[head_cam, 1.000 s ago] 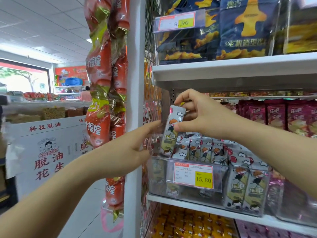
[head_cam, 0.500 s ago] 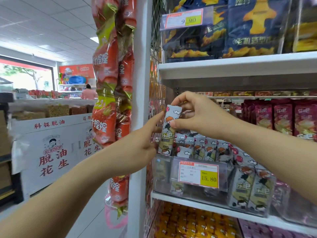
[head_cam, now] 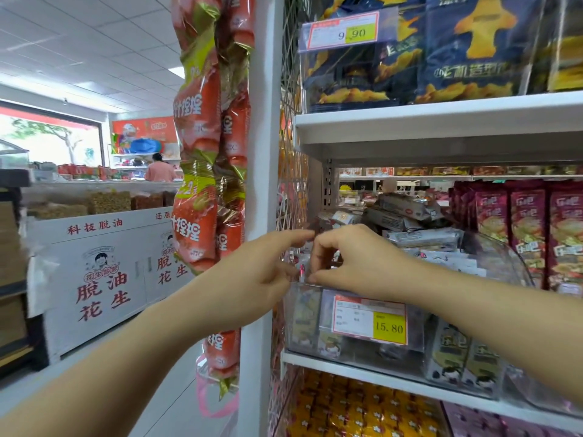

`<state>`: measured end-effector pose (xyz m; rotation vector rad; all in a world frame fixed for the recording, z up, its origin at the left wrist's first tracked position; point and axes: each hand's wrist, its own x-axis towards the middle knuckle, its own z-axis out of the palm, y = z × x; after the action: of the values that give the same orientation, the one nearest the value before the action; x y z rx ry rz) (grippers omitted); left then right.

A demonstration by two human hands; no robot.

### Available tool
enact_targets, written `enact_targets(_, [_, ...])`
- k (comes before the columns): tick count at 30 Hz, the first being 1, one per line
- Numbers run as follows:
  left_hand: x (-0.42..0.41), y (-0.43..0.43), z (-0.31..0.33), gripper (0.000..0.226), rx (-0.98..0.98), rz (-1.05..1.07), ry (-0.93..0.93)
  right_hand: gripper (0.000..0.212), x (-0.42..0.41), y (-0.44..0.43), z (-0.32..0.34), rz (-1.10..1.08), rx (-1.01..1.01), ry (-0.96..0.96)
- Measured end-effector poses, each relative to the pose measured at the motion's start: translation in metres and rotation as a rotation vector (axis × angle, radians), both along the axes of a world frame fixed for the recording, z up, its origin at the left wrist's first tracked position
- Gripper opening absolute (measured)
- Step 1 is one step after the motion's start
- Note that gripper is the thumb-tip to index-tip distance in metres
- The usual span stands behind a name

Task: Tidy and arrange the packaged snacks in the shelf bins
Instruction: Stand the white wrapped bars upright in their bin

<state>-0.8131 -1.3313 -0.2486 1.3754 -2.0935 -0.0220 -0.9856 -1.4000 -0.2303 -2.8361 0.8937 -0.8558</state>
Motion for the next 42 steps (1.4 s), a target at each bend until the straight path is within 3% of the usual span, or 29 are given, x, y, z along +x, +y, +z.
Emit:
enact_targets(4, [0.000,0.000,-0.006,0.060,-0.081,-0.021,-0.086,0.016,-0.004,-0.002,0.004,-0.005,0.071,0.140])
enact_targets(9, [0.002,-0.004,-0.016,0.048,-0.209,0.071,-0.282,0.010,-0.031,0.001,0.027,-0.047,0.082,0.043])
enact_targets(14, [0.006,-0.013,-0.020,0.036,-0.465,0.108,-0.501,0.022,-0.039,0.006,0.028,-0.116,0.183,0.284])
enact_targets(28, [-0.003,-0.015,-0.016,0.036,-0.511,0.076,-0.554,0.016,-0.035,-0.002,0.024,-0.115,0.174,0.197])
enact_targets(32, [-0.002,-0.015,-0.017,0.036,-0.519,0.071,-0.557,0.023,-0.063,0.007,0.041,-0.227,0.128,0.442])
enact_targets(36, [-0.002,-0.018,-0.017,0.035,-0.533,0.057,-0.564,0.025,-0.071,0.012,0.042,-0.291,0.234,0.718])
enact_targets(39, [-0.002,-0.018,-0.019,0.035,-0.540,0.062,-0.573,0.022,-0.073,0.009,0.041,-0.290,0.246,0.756])
enact_targets(42, [0.000,-0.014,-0.020,0.032,-0.559,0.080,-0.571,0.018,-0.074,0.008,0.039,-0.272,0.214,0.658])
